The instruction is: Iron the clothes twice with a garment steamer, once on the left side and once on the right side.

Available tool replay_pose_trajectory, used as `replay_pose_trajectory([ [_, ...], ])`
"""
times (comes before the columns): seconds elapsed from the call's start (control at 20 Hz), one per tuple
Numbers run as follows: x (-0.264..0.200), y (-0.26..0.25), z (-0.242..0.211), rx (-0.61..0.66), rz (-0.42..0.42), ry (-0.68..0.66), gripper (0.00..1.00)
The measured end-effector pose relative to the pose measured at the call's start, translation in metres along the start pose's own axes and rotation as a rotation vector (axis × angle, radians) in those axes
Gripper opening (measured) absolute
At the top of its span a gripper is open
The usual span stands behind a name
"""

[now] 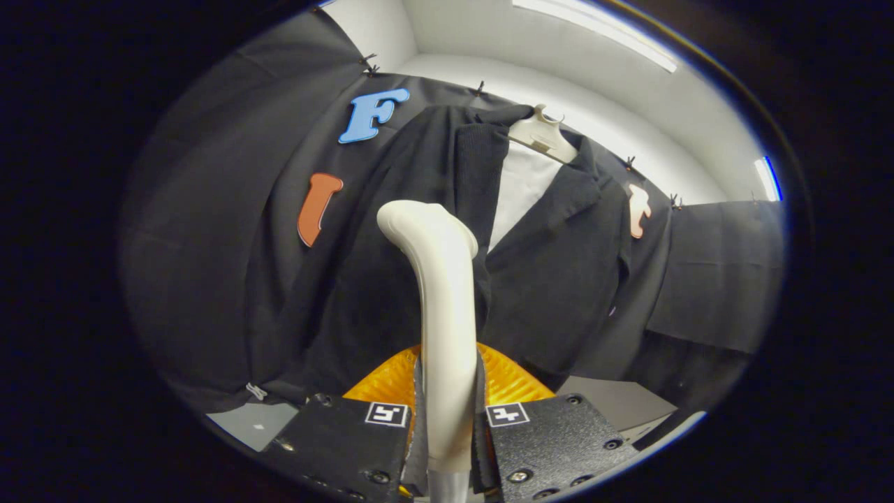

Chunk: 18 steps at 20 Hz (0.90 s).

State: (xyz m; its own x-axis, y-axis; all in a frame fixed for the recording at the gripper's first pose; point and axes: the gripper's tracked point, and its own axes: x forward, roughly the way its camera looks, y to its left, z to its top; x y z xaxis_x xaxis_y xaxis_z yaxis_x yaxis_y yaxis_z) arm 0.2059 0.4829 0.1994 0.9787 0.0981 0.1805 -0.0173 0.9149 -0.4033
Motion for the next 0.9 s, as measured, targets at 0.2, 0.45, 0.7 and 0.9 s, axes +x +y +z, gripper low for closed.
replay_pose_trajectory([
  [0.2,-0.005,0.01,-0.031,-0.024,0.014,0.053,0.28],
  [0.45,-0.011,0.02,-0.08,-0.063,0.0,0.126,0.28],
  [0.7,-0.014,0.03,-0.103,-0.087,-0.007,0.153,0.28],
  [0.9,-0.022,0.035,-0.126,-0.117,-0.014,0.201,0.28],
])
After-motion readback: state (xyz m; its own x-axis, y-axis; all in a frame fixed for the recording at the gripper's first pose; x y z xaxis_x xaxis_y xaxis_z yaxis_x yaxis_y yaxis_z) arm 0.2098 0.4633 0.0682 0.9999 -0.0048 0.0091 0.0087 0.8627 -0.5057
